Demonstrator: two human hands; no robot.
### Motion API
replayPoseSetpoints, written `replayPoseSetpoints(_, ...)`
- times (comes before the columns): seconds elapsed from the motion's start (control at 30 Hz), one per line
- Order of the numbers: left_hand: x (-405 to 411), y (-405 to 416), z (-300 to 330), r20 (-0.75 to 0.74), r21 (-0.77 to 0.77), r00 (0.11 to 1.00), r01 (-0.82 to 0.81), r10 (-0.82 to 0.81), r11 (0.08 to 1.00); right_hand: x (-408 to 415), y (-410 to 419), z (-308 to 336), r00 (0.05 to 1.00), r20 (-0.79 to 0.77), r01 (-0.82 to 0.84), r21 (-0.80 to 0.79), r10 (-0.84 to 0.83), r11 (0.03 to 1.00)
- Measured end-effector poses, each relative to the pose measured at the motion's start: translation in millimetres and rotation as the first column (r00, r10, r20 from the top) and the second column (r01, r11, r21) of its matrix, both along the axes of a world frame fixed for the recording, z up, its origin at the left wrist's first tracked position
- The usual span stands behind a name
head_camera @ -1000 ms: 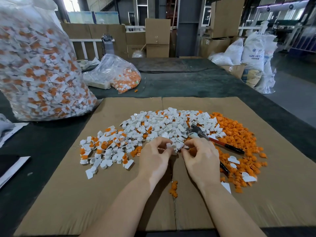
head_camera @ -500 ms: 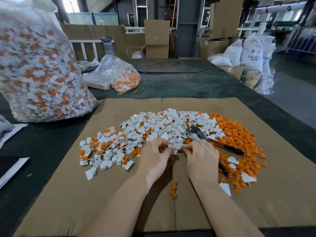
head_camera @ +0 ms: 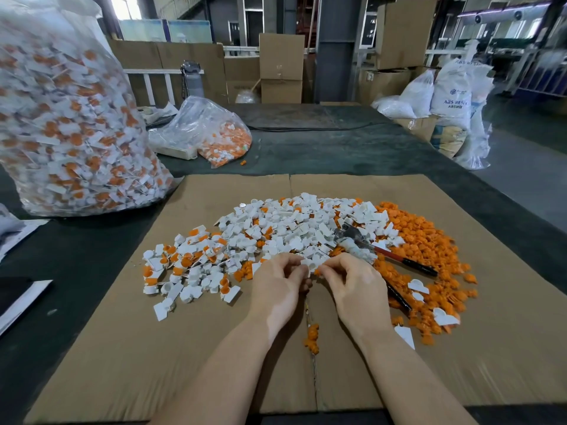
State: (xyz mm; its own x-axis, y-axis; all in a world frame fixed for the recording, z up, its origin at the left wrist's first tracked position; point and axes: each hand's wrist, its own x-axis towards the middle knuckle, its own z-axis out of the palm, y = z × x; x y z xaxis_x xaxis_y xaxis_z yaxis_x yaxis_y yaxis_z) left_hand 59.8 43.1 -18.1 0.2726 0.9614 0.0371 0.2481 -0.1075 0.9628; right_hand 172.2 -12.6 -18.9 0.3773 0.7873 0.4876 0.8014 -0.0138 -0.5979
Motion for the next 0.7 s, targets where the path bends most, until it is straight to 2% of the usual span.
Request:
replayPoseSetpoints(0.3, -3.2, -3.0, 0.4, -0.036, 0.02, 0.999, 0.041, -0.041, 0.999, -2.6, -2.8, 1.4, 0.999, 0.038, -0.014, 0.031, 0.012, 0.999)
replayPoseSetpoints(0.57, -4.4, -5.1, 1.5, 0.045, -0.007, 0.999, 0.012, -0.012, 1.0, -1.2, -2.8, -1.9, 0.999, 0.044, -0.02, -0.007, 0.021, 1.0)
replayPoseSetpoints(0.7, -3.5, -4.7, -1.6, 0.008, 0.015, 1.0, 0.007, -0.007, 1.0, -2.7, -1.7, -3.1, 0.996, 0.084, -0.011, -0.035, 0.014, 0.999)
